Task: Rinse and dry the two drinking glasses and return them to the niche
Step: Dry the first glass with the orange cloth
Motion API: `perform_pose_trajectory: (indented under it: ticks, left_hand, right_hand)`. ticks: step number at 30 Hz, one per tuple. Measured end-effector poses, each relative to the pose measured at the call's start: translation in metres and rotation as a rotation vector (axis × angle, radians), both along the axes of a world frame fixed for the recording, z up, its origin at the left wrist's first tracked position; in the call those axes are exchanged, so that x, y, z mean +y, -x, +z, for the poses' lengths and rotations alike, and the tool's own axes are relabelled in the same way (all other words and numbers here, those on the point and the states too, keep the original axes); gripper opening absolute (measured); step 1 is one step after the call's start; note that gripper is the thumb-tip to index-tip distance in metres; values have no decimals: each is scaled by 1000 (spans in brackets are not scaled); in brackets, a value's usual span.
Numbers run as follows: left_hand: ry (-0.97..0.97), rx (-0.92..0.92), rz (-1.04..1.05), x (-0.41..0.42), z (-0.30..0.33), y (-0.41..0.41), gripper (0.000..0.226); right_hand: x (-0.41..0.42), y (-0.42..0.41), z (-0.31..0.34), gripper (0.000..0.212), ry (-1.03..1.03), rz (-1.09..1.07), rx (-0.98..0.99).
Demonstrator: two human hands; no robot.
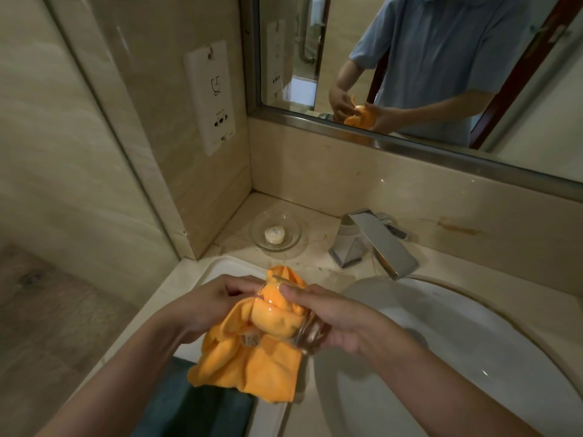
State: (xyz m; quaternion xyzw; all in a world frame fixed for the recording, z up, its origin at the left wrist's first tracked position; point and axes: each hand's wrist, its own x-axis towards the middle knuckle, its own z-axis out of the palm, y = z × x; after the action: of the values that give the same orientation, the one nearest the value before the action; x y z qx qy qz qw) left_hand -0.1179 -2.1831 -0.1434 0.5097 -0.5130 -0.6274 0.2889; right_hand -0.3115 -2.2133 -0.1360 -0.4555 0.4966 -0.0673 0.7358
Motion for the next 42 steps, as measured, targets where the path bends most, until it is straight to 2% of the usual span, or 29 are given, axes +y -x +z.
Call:
perform_pose_trajectory:
  ticks: [3,6,7,9,12,14,16,20,22,25,29,31,34,38,42]
  left_hand:
    - [92,-76,193,-4,-10,2,14]
    - [31,-118,249,-1,-13,-3,10]
    - [21,-152,244,1,-11,-3,11]
    - [46,-219,215,4,-8,-6,25]
    - [15,-77,103,12,2,-16,58]
    - [-33,14,-11,18,6,-23,58]
    - [-25,2,-61,19,3,-25,51]
    - [60,-45,2,16,-4,-14,52]
    - [68,-43,12,15,-4,-11,44]
    - [67,-58,8,11,-9,-10,32]
    - [66,-50,77,6,-17,-6,11]
    - [63,-46,99,6,-17,-3,12]
    - [52,-55,99,5,-19,-1,25]
    - [7,-82,64,1,-21,-3,18]
    - [-45,-7,40,-6,-19,-8,17]
  right_hand:
    - [3,-1,-4,68,49,-55,29]
    - [8,3,-9,80,91,-18,-4]
    - [10,4,-10,80,113,-17,-6]
    - [13,5,-12,71,137,-47,-30]
    - [15,8,-13,52,80,-179,-144]
    - [13,11,-13,50,66,-296,-217]
    - [11,12,-13,51,68,-359,-257]
    - [10,11,-11,51,96,-287,-278]
    - [11,12,-11,49,135,-197,-248]
    - [15,11,-16,47,259,-63,-148]
    - [21,5,-27,54,416,-33,-84]
    - [23,4,-32,62,498,15,-29]
    - [29,2,-36,63,605,78,11]
    - [30,5,-44,65,1005,237,113]
    - [24,9,-54,61,1385,327,80]
